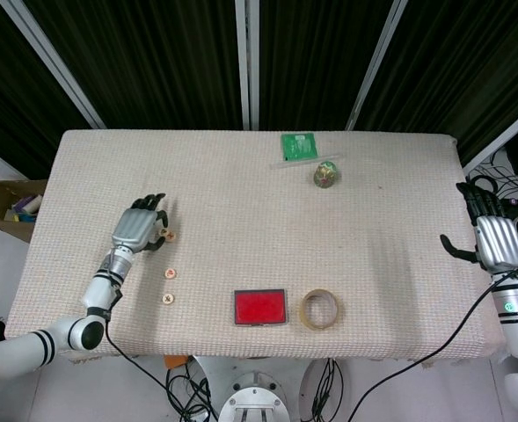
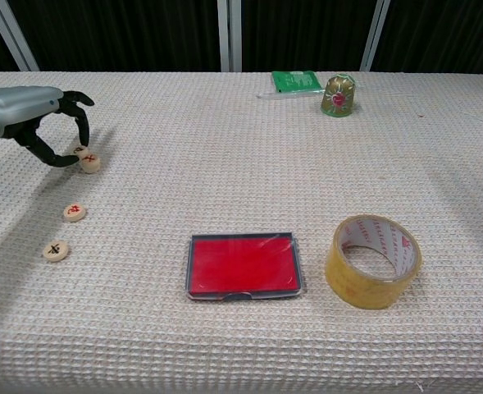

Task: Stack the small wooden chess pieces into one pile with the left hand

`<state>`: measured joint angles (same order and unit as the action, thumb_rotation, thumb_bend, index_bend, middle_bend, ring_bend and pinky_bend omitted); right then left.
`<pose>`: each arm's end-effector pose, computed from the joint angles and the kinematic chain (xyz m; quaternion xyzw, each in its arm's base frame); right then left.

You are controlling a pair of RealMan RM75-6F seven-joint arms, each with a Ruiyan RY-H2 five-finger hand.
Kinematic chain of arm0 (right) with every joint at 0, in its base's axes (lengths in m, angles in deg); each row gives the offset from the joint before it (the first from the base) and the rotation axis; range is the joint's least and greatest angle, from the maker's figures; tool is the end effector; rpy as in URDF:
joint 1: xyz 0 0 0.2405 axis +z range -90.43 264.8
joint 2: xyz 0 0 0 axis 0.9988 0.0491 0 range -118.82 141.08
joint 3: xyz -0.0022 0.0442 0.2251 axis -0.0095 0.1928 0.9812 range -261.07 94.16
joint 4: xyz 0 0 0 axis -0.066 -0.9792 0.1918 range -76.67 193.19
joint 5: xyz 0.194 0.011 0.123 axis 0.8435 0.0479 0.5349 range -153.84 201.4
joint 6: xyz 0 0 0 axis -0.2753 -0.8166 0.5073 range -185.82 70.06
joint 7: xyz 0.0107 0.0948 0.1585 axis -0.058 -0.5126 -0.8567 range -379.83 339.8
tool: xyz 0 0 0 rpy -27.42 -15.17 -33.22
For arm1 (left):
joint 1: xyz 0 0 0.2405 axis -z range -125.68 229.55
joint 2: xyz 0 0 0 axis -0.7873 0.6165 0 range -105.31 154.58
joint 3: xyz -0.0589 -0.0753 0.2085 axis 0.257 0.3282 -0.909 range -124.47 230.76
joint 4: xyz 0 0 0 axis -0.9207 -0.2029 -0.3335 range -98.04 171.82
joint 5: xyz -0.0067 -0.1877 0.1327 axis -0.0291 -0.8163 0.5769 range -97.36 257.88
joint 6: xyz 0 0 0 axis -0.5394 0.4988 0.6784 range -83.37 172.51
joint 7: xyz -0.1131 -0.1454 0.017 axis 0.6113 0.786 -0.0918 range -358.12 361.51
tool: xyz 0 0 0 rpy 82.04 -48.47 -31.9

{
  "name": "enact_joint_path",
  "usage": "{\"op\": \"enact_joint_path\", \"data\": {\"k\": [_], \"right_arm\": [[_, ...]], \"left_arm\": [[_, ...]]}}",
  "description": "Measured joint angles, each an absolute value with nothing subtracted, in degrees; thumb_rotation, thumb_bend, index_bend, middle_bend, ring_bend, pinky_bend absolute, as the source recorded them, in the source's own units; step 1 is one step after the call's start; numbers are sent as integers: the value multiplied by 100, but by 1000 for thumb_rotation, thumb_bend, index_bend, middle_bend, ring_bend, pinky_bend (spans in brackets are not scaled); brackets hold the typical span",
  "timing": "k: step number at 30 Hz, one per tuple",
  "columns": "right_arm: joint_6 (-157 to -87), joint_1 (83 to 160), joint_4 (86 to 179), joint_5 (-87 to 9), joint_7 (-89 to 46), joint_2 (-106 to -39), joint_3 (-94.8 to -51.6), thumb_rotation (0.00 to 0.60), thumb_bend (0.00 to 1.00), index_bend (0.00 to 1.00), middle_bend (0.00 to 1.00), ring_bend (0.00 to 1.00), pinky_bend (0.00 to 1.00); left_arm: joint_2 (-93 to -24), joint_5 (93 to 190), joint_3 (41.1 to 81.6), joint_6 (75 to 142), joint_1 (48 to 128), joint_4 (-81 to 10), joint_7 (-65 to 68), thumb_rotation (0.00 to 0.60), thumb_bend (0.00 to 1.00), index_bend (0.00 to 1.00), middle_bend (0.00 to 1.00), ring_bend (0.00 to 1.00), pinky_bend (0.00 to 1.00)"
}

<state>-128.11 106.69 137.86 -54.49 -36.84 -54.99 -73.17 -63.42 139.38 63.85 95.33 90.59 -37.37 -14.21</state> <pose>-0.2945 -0.3356 0.1435 0.5749 -0.4218 0.4461 0.5409 -0.2034 0.3921 -0.0317 -0.7015 -0.4276 -0.3090 0.4791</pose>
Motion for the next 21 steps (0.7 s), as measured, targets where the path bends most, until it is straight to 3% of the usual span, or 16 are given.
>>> {"op": "enact_joint_path", "data": {"k": [21], "right_arm": [[-12846,10628,13837,-5440,-3668,-5471,-7314,600,262,0,78,0,0]], "left_arm": [[-6382,14003,6276,9672,9078,-3790,-1503,600,360,506,51,22,125]]}}
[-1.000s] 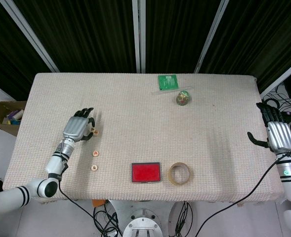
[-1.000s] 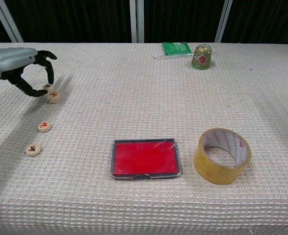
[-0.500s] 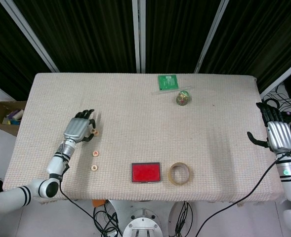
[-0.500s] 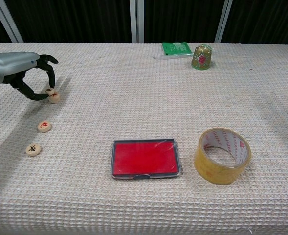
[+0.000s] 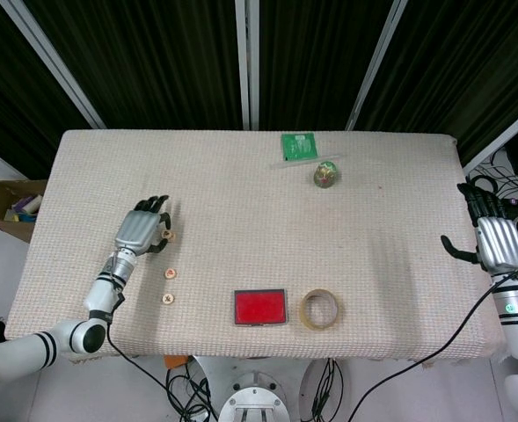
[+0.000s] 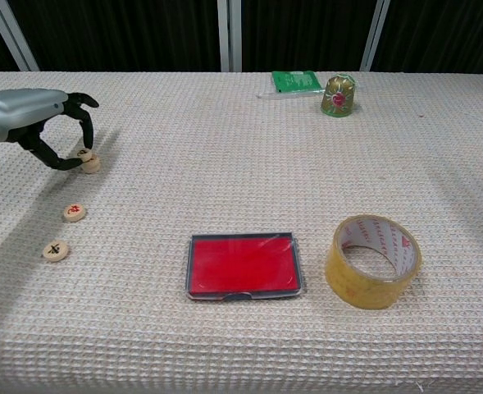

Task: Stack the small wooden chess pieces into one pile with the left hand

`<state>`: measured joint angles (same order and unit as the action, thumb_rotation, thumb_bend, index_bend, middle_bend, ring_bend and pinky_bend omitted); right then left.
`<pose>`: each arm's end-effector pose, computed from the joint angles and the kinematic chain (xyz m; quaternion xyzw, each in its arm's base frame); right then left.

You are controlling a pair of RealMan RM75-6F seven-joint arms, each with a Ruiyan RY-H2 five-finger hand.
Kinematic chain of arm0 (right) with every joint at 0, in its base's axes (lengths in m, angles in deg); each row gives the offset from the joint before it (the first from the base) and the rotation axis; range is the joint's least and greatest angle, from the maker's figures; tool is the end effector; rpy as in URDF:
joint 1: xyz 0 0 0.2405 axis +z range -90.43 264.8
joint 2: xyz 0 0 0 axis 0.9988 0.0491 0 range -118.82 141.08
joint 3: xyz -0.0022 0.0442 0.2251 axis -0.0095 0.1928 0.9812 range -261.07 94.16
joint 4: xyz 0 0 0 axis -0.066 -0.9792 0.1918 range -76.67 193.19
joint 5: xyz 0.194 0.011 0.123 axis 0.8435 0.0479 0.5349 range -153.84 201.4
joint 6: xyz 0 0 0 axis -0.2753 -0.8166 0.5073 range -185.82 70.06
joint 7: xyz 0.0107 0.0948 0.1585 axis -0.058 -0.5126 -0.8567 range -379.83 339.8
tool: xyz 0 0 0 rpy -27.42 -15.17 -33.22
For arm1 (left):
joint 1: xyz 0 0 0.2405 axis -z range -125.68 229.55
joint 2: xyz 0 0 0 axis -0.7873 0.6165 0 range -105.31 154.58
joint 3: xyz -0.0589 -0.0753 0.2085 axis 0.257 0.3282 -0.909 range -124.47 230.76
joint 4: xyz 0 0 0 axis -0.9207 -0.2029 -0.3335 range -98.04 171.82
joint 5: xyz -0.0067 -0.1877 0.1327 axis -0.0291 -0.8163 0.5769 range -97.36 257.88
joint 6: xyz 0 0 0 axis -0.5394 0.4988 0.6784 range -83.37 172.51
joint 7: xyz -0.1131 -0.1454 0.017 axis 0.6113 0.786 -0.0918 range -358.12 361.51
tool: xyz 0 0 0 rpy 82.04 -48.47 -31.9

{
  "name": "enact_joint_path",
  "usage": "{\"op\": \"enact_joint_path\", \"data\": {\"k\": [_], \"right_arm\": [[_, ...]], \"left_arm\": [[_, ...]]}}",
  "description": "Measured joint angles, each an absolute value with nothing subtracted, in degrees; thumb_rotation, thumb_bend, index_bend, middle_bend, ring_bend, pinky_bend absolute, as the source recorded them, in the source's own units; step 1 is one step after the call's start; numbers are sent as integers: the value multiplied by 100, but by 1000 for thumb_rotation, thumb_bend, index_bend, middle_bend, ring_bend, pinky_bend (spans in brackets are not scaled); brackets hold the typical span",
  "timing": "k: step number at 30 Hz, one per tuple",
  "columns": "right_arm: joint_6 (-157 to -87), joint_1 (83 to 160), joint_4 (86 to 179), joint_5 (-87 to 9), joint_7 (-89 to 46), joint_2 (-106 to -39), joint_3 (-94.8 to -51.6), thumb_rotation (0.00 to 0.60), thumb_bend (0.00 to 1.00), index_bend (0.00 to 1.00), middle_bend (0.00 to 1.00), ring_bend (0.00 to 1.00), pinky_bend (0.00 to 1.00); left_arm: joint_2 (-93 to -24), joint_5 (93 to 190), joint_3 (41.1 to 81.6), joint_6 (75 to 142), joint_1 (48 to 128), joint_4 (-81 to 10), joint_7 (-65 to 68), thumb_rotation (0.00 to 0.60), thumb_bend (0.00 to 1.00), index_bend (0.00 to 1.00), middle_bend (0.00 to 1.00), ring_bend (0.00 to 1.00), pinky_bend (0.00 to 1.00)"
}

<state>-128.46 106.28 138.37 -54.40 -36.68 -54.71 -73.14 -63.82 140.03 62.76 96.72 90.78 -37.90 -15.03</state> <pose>-0.2950 -0.3332 0.1449 0.5725 -0.4222 0.4466 0.5427 -0.1993 0.3871 -0.0355 -0.7092 -0.4161 -0.3094 0.4777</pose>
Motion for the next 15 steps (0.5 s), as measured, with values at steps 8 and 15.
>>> {"op": "enact_joint_path", "data": {"k": [8,15], "right_arm": [[-12852,10608,13825,-5433,-3690,-5468,-7316,600,262,0,78,0,0],[-12836,10605,13793,-5428,-3711,-5481,-7319,600,262,0,78,0,0]], "left_arm": [[-6418,13997,6262,9677,9110,-3792,-1545,600,347,503,51,23,125],[-6435,13954,6254,9689,9133,-3774,-1634,600,310,470,50,23,125]]}}
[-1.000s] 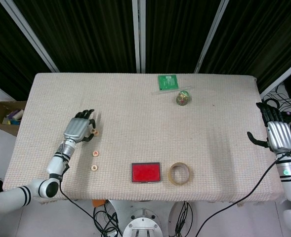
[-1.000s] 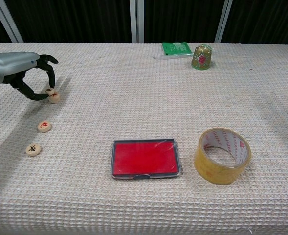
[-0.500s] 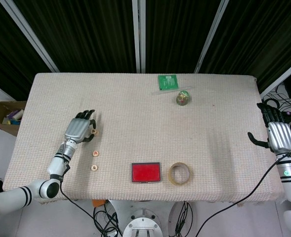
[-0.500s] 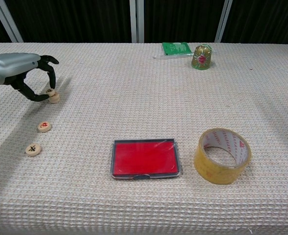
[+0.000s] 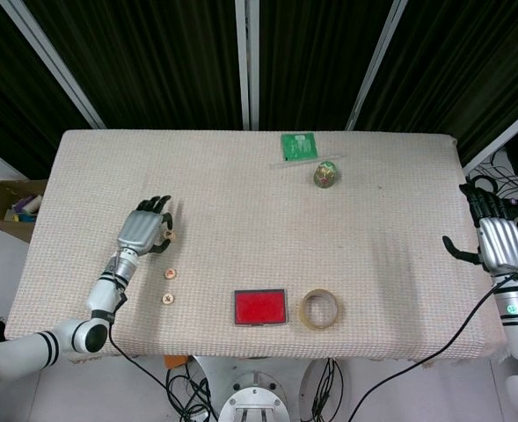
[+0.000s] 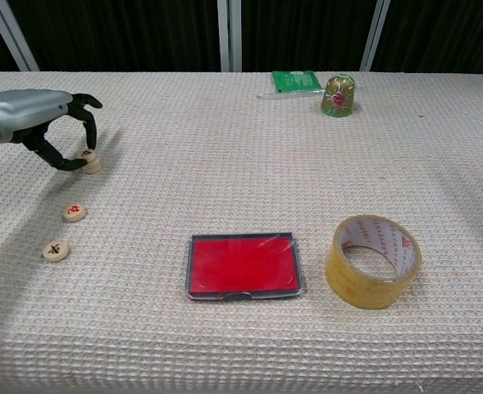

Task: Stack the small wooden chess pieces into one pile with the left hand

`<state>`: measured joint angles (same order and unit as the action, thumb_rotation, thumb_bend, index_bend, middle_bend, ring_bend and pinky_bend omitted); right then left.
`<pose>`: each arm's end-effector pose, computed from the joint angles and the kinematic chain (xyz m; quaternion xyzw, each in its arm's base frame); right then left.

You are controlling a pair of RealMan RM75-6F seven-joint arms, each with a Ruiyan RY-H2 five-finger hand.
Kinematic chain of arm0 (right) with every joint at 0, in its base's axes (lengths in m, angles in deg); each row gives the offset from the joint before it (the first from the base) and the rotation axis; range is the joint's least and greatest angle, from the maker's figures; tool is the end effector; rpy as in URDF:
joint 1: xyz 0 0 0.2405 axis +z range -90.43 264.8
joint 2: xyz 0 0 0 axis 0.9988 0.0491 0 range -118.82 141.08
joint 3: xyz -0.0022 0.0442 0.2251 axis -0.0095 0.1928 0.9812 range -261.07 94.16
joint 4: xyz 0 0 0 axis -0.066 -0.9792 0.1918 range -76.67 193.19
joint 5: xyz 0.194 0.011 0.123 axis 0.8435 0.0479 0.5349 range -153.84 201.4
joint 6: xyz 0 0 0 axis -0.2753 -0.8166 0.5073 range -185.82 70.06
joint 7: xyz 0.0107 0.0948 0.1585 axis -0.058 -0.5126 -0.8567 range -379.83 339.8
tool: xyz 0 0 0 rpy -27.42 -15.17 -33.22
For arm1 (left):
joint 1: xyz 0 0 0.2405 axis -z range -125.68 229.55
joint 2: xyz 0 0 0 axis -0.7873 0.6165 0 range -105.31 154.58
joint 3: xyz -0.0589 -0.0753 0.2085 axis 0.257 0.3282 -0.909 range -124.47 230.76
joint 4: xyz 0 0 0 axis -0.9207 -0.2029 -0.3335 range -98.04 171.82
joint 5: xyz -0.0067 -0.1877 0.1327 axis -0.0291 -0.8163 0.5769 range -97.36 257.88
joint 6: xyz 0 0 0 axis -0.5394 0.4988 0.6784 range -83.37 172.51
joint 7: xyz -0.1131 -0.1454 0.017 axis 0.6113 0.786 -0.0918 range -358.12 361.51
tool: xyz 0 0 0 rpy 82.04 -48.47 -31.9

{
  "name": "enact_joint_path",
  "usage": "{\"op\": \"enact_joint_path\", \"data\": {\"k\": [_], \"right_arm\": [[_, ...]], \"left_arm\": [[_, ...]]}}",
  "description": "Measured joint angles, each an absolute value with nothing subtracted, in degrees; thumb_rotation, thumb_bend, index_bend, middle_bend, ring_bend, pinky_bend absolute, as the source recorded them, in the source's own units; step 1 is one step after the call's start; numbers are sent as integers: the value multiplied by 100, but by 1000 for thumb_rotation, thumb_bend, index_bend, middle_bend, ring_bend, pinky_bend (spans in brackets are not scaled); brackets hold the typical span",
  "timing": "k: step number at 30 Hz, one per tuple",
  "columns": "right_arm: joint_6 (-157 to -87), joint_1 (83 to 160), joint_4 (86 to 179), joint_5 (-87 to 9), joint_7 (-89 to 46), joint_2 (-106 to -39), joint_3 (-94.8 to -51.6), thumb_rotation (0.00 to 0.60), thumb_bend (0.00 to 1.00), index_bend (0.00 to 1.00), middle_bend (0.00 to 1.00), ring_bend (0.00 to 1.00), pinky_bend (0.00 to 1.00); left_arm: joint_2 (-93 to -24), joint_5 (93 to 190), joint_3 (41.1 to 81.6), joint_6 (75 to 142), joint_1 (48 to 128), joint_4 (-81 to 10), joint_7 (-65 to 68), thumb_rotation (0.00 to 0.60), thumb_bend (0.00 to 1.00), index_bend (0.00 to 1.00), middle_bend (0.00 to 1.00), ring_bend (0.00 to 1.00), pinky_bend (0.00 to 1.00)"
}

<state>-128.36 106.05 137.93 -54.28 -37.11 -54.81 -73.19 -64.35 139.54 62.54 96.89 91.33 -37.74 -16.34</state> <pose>-0.2984 -0.3322 0.1455 0.5700 -0.4251 0.4452 0.5442 -0.1962 0.3874 -0.0387 -0.7141 -0.4093 -0.3056 0.4787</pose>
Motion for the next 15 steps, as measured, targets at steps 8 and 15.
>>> {"op": "enact_joint_path", "data": {"k": [8,15], "right_arm": [[-12840,10604,13789,-5437,-3735,-5476,-7312,600,262,0,78,0,0],[-12864,10590,13807,-5425,-3742,-5460,-7296,600,262,0,78,0,0]], "left_arm": [[-6445,13961,6229,9721,9122,-3774,-1636,600,291,441,50,22,125],[-6425,14054,6219,9805,9095,-3836,-1577,600,272,383,45,23,125]]}}
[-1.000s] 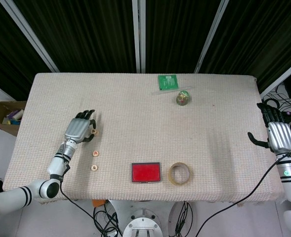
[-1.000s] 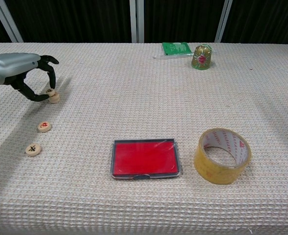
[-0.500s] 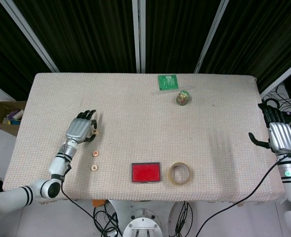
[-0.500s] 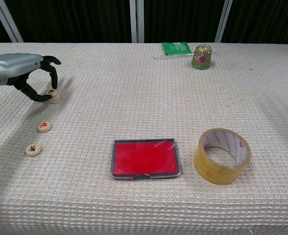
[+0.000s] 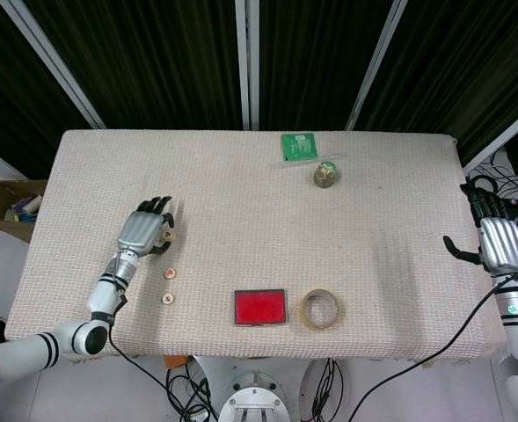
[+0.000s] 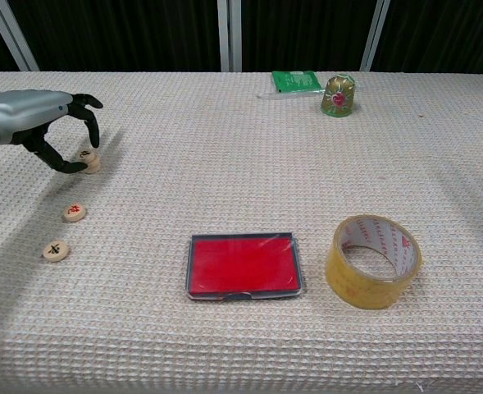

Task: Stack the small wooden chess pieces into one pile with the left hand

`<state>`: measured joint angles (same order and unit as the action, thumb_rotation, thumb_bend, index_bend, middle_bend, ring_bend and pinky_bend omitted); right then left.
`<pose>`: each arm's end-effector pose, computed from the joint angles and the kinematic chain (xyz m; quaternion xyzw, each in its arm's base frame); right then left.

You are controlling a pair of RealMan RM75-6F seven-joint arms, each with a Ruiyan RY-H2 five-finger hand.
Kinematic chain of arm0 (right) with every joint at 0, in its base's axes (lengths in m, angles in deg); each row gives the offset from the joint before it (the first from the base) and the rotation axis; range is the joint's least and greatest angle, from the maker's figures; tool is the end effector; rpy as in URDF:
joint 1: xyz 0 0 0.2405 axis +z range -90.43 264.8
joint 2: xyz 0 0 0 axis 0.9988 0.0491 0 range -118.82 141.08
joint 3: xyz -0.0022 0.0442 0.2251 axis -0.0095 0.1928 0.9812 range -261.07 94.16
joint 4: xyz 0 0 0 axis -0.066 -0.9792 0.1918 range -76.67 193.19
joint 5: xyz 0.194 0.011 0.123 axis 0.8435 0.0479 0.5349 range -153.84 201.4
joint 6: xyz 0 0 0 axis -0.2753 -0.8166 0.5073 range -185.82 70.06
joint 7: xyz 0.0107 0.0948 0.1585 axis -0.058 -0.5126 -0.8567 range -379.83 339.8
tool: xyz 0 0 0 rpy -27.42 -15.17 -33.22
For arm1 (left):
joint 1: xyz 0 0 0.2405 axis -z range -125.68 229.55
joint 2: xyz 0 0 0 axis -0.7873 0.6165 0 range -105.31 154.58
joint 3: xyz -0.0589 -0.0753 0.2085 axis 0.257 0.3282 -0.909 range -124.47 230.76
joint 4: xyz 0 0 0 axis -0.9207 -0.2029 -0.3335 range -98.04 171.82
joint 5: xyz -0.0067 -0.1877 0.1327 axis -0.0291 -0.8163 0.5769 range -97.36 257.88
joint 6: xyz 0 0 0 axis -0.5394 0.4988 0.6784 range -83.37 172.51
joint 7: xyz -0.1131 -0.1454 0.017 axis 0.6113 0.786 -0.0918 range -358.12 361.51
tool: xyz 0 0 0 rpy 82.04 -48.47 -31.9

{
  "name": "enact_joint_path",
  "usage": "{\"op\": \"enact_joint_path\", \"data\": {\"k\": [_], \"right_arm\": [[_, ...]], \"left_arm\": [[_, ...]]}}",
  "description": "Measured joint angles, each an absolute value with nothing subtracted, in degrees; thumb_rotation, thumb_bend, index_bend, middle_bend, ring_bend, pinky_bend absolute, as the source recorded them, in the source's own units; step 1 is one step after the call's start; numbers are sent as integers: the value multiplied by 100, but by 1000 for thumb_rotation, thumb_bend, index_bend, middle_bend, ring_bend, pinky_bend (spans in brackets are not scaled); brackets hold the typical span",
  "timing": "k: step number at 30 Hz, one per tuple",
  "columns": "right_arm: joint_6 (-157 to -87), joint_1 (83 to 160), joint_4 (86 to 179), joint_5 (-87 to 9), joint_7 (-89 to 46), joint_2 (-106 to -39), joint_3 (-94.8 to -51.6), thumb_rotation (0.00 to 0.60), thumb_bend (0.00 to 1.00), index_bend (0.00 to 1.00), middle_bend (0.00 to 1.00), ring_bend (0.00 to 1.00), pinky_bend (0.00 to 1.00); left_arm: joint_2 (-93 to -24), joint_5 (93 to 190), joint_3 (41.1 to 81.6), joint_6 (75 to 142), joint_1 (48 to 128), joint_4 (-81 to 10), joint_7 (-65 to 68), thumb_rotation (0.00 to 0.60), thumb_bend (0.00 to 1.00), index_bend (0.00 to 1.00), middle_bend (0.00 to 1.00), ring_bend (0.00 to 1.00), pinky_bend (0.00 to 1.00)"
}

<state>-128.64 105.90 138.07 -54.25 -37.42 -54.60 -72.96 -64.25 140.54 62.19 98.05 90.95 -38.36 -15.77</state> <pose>-0.2980 -0.3322 0.1481 0.5669 -0.4245 0.4489 0.5449 -0.1942 0.3841 -0.0378 -0.7133 -0.4065 -0.3130 0.4775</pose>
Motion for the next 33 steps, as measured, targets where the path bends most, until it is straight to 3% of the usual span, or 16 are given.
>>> {"op": "enact_joint_path", "data": {"k": [5,9,16,21,33], "right_arm": [[-12885,10586,13824,-5428,-3744,-5441,-7281,600,262,0,78,0,0],[-12885,10585,13820,-5441,-3760,-5439,-7284,600,261,0,78,0,0],[-12889,10580,13813,-5475,-3745,-5440,-7308,600,262,0,78,0,0],[-12928,10573,13880,-5496,-3693,-5408,-7307,600,261,0,78,0,0],[-13040,10495,13985,-5477,-3672,-5323,-7290,600,262,0,78,0,0]], "left_arm": [[-6212,14245,6207,10074,8969,-4142,-1474,600,263,358,44,23,125],[-5856,14501,6118,10438,8732,-4599,-1377,600,263,415,49,24,125],[-5409,15279,5631,11038,8220,-5198,-1227,600,284,449,53,24,125],[-5558,15690,5342,11140,8065,-5198,-1236,600,296,450,52,24,125],[-6005,15696,5346,10941,8055,-4884,-1565,600,310,431,35,23,125]]}}
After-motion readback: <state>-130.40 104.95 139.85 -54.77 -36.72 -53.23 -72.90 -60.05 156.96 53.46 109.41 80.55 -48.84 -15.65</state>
